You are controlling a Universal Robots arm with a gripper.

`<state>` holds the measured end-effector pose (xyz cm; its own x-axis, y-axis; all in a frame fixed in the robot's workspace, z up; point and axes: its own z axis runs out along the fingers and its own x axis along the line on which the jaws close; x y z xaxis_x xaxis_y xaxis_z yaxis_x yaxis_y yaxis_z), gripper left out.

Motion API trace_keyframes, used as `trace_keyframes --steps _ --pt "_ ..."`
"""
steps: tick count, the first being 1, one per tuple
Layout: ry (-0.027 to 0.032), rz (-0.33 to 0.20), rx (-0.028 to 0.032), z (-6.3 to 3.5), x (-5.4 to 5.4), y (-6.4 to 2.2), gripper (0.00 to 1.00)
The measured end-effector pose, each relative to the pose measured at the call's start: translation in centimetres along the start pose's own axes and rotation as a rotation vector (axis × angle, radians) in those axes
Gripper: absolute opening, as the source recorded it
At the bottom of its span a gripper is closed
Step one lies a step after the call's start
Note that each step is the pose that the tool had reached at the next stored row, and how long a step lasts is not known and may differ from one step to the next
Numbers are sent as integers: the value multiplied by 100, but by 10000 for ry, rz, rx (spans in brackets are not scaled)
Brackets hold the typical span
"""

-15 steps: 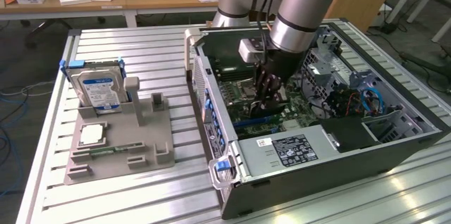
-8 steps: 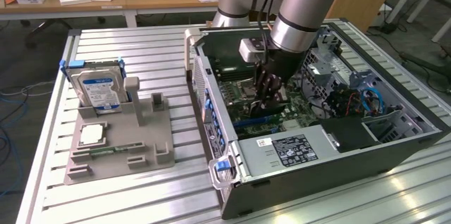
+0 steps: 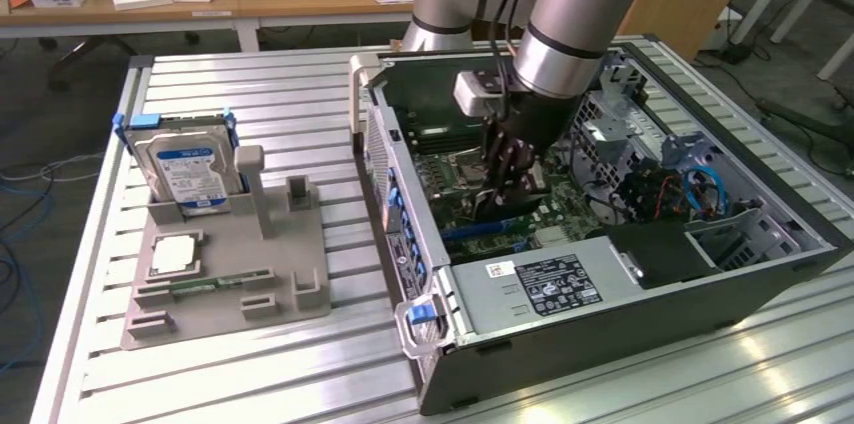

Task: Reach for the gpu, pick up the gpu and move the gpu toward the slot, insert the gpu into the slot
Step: 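Insert the gpu into the slot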

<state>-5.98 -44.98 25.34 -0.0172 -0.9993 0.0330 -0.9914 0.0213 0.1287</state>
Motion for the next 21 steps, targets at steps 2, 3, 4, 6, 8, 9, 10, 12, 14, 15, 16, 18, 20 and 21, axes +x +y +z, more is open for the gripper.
trace_keyframes --steps 2,3,4,6,8,9,10,12,14,15,16,18,20,21 --pt "-2 1 -3 -14 2 -4 27" --pt "-5 1 -3 -17 2 -8 27" --pt "-6 0 -7 -17 3 -12 27" --pt "-2 0 -32 -19 8 -19 27" --pt "-2 1 -97 -21 18 -33 27" --pt "-1 1 -138 -21 23 -40 27" --pt "0 1 -178 -22 28 -47 27" --pt "-4 16 -242 -21 33 -56 27" --pt "-9 73 -282 -20 33 -57 27" --pt "-14 107 -293 -19 34 -57 27" --pt "-17 137 -301 -19 34 -57 27" --pt "-24 182 -311 -16 34 -58 27" --pt "-28 217 -317 -13 35 -57 27" --pt "-31 224 -316 -8 35 -53 27"
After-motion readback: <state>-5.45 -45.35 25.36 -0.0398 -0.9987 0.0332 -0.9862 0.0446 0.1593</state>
